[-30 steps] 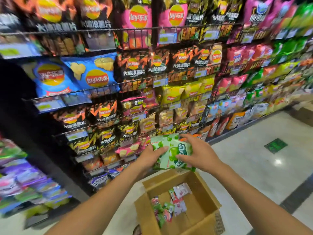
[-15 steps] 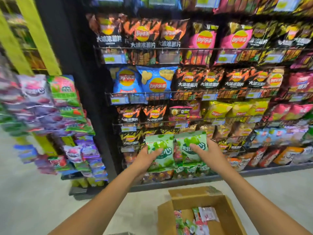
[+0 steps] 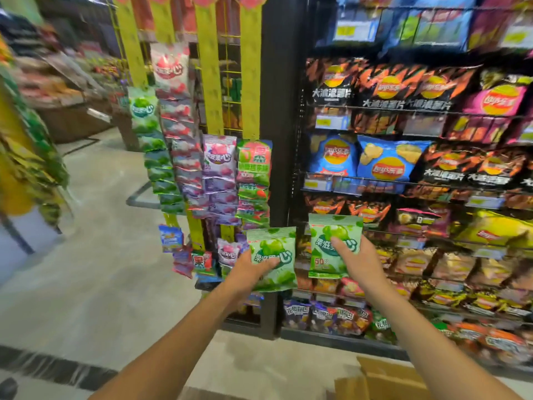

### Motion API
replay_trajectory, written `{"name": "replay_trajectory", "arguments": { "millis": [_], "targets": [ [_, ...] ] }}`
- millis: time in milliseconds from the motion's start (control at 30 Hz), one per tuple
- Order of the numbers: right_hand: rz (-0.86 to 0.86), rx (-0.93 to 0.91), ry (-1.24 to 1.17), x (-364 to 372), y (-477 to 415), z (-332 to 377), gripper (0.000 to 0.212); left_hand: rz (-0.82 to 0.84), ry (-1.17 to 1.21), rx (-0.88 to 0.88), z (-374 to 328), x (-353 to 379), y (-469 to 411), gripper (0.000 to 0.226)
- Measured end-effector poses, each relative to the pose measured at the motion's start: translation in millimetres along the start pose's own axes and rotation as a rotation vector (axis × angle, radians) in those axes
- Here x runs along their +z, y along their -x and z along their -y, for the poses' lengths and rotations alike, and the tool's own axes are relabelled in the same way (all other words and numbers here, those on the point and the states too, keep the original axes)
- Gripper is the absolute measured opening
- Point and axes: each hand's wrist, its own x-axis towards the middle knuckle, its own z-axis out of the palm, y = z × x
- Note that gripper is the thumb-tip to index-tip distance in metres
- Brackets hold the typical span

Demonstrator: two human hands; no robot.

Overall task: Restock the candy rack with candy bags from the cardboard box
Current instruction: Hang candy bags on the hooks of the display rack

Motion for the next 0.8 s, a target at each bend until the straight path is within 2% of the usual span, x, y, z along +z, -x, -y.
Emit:
{"name": "replay_trajectory", "arguments": {
  "millis": [100, 133, 167, 233, 367, 500, 700, 800],
  "targets": [
    [0.031, -0.034, -0.02, 55, 4, 24, 0.008, -0.062, -0.038, 0.001, 2, -64, 2, 0.103],
    [0.037, -0.044, -0.022, 73, 5, 31, 0.008, -0.078, -0.023, 0.01, 9, -88, -4, 0.114],
    [0.049, -0.055, -0.022, 90, 5, 37, 0.009, -0.1, -0.012, 0.022, 17, -112, -12, 0.116],
    [0.073, -0.081, -0.031, 124, 6, 50, 0.013, -0.126, -0.001, 0.041, 11, -145, -2, 0.105],
    [0.11, -0.117, -0.038, 182, 9, 74, 0.019, -0.195, 0.015, 0.084, -19, -193, 33, 0.068],
    [0.18, -0.14, -0.047, 230, 11, 101, 0.008, -0.22, 0.046, 0.139, -38, -238, 58, 0.038],
    [0.284, -0.205, -0.048, 302, -2, 136, 0.011, -0.314, 0.092, 0.203, -53, -301, 73, 0.033],
    [0.308, -0.226, -0.065, 339, -15, 146, 0.024, -0.375, 0.101, 0.211, -58, -331, 74, 0.032]
  ]
}}
